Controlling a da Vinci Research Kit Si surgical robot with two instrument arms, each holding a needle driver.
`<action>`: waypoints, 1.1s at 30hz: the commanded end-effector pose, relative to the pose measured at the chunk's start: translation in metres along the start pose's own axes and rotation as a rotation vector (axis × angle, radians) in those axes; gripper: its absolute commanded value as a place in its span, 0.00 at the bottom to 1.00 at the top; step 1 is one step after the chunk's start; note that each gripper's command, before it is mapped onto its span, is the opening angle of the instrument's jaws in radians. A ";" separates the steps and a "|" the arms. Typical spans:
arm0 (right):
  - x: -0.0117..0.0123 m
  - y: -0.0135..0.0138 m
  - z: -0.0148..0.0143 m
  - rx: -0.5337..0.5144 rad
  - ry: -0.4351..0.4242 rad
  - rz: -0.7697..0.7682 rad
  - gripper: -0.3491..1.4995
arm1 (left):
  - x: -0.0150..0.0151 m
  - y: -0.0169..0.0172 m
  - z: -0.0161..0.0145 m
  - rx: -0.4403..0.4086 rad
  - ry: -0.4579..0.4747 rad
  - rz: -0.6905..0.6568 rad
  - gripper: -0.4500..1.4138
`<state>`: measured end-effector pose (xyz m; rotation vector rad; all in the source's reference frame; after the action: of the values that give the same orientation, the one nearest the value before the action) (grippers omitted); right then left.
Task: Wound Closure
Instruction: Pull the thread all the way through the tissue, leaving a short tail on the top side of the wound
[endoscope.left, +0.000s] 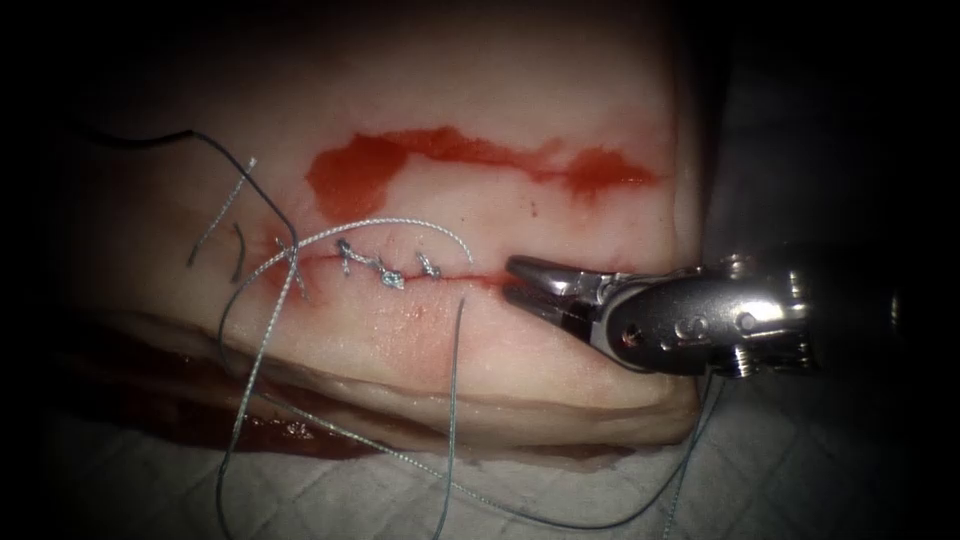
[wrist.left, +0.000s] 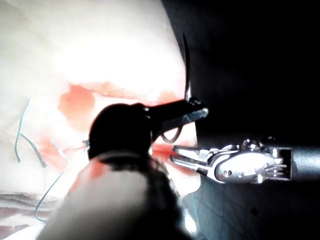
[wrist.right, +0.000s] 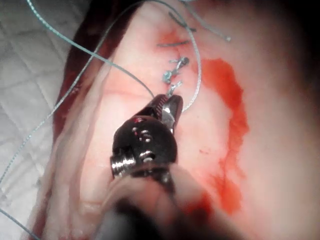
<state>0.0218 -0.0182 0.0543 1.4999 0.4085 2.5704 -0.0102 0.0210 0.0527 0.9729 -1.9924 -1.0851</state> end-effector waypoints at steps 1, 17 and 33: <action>0.0005 0.0003 0.0013 -0.011 -0.006 -0.009 0.31 | 0.0004 0.0007 0.0003 0.001 -0.001 0.001 0.00; 0.0008 0.0019 0.0035 -0.051 -0.050 0.010 0.34 | 0.0008 0.0008 0.0005 0.002 0.001 -0.011 0.00; 0.0011 0.0026 0.0064 -0.194 -0.038 0.121 0.00 | 0.0010 0.0008 0.0006 0.006 0.008 -0.011 0.00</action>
<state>0.0260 -0.0197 0.0587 1.5330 0.0437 2.5794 -0.0109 0.0206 0.0529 0.9913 -1.9862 -1.0817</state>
